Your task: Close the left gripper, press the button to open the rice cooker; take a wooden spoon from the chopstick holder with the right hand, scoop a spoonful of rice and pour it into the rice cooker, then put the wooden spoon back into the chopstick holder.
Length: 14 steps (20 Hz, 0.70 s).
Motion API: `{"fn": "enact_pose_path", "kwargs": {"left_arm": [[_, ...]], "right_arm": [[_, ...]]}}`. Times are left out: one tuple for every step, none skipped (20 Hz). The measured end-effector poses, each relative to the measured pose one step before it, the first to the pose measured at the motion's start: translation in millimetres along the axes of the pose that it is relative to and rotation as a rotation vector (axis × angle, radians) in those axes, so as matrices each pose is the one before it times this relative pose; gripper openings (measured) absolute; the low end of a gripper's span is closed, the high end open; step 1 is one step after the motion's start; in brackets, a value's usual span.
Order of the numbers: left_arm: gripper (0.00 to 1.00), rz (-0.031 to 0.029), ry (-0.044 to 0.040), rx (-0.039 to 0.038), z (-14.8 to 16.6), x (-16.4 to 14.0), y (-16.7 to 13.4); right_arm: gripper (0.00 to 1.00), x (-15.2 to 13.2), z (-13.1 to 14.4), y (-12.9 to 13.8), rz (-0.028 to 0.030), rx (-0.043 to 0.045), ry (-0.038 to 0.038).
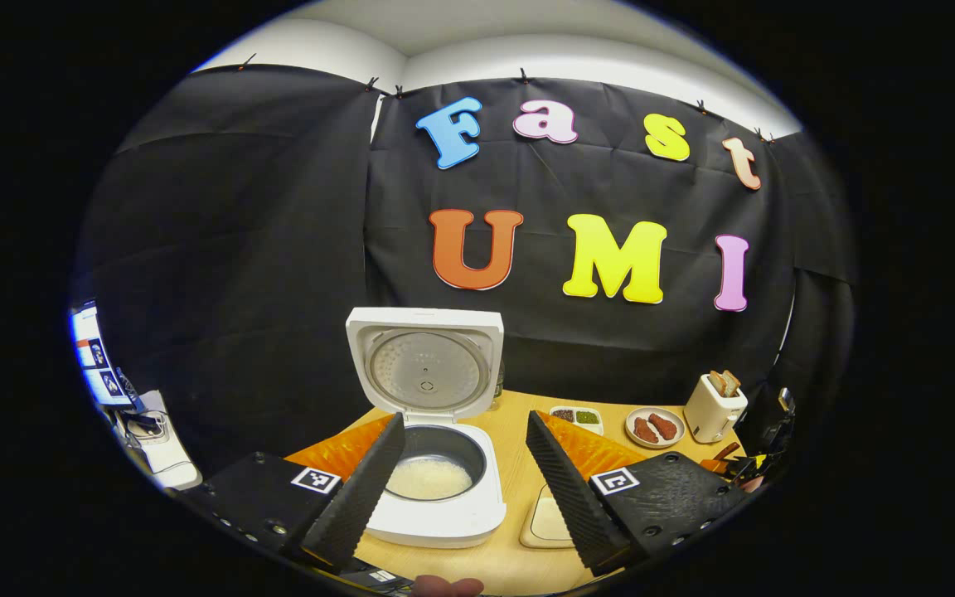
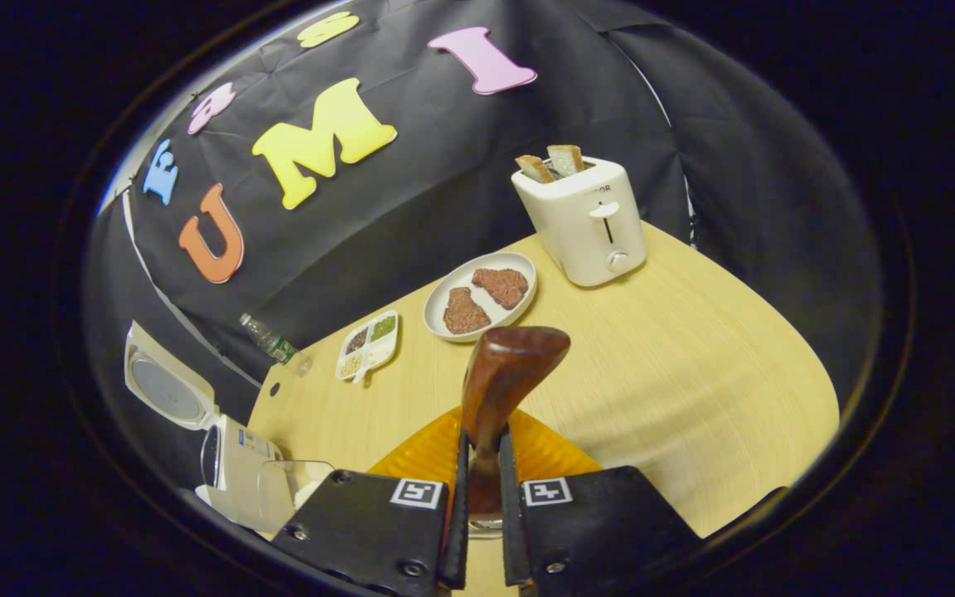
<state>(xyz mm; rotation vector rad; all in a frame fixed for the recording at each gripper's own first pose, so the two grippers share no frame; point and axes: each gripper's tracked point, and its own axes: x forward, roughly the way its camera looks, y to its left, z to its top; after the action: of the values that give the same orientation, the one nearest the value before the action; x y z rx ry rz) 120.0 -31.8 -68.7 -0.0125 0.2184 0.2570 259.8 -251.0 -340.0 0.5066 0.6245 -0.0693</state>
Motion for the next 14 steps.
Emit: {"fn": "enact_pose_path", "kwargs": {"left_arm": [[0.94,-0.00418,-0.00553,-0.00455,2.32,-0.96,2.85],[0.94,-0.00292,-0.00433,-0.00817,0.83,-2.13,4.54],[0.94,-0.00108,-0.00424,-0.00864,0.06,-2.18,5.53],[0.94,0.00152,-0.00475,-0.01001,0.27,-1.67,5.32],[0.94,-0.00016,-0.00129,-0.01538,-0.29,-2.94,4.71],[0.94,-0.00746,-0.00193,-0.01759,-0.65,-3.21,2.76],[0.94,-0.01188,-0.00313,-0.01055,0.11,-2.66,2.22],[0.94,-0.00901,-0.00772,-0.00178,1.04,-1.14,3.78],[0.94,-0.00750,-0.01039,0.00201,1.71,0.18,5.56],[0.94,-0.00917,-0.00694,-0.00226,1.96,-0.19,3.62],[0.94,-0.01654,-0.00926,-0.00744,2.14,-0.75,2.23],[0.94,-0.01548,-0.01178,-0.00453,3.10,-1.27,1.62],[0.94,-0.01056,-0.01236,0.00016,2.21,0.37,4.25],[0.94,-0.00198,-0.00825,0.00223,2.02,-0.98,6.14]], "right_arm": [[0.23,-4.87,0.39,3.53,-0.00472,-0.00787,-0.00628],[0.22,-5.12,2.63,3.00,-0.01024,-0.01277,-0.01031],[0.20,-5.50,2.55,3.49,-0.00638,-0.01478,-0.00725],[0.19,-6.64,2.36,3.70,-0.01139,-0.01170,-0.00496],[0.18,-7.63,4.62,1.87,-0.01295,-0.01043,-0.01264],[0.17,-8.98,6.58,4.00,-0.00963,-0.01120,-0.01588],[0.16,-9.74,5.89,5.49,-0.00956,-0.01858,-0.01819],[0.16,-10.20,8.41,7.28,-0.00458,-0.02286,-0.02240],[0.15,-11.79,7.41,10.88,0.00418,-0.02769,-0.02134],[0.15,-12.16,7.33,14.25,0.01295,-0.03025,-0.01764],[0.14,-10.89,5.82,16.45,0.01993,-0.02782,-0.01495],[0.13,-9.74,5.04,18.28,0.02072,-0.02456,-0.00963],[0.12,-7.15,2.25,16.95,0.02058,-0.02277,-0.00727],[0.12,-5.41,1.87,18.53,0.02088,-0.01891,-0.00669]]}}
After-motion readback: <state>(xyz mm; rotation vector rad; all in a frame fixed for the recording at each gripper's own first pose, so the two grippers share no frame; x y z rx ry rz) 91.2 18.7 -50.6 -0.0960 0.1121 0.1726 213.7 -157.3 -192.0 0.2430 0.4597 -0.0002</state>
